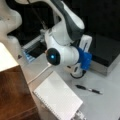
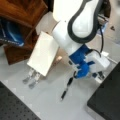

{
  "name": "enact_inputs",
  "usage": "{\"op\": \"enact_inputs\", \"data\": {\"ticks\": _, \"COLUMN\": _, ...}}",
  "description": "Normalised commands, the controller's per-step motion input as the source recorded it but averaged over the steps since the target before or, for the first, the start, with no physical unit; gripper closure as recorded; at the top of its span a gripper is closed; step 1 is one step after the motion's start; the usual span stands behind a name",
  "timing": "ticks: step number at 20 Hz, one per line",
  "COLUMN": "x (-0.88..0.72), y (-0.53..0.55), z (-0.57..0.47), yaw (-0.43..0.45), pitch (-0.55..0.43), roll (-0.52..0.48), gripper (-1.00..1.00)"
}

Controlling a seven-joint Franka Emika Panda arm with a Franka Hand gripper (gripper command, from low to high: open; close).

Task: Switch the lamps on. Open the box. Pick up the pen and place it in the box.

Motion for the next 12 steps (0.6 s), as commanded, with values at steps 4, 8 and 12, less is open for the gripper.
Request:
{"op": "enact_inputs", "data": {"ticks": 4, "x": 0.09, "y": -0.01, "z": 0.12, "yaw": 0.057, "pitch": 0.052, "roll": 0.051, "gripper": 1.00}}
{"op": "enact_inputs", "data": {"ticks": 8, "x": 0.05, "y": 0.01, "z": 0.18, "yaw": 0.074, "pitch": 0.079, "roll": 0.027, "gripper": 1.00}}
{"op": "enact_inputs", "data": {"ticks": 12, "x": 0.03, "y": 0.05, "z": 0.21, "yaw": 0.078, "pitch": 0.106, "roll": -0.004, "gripper": 1.00}}
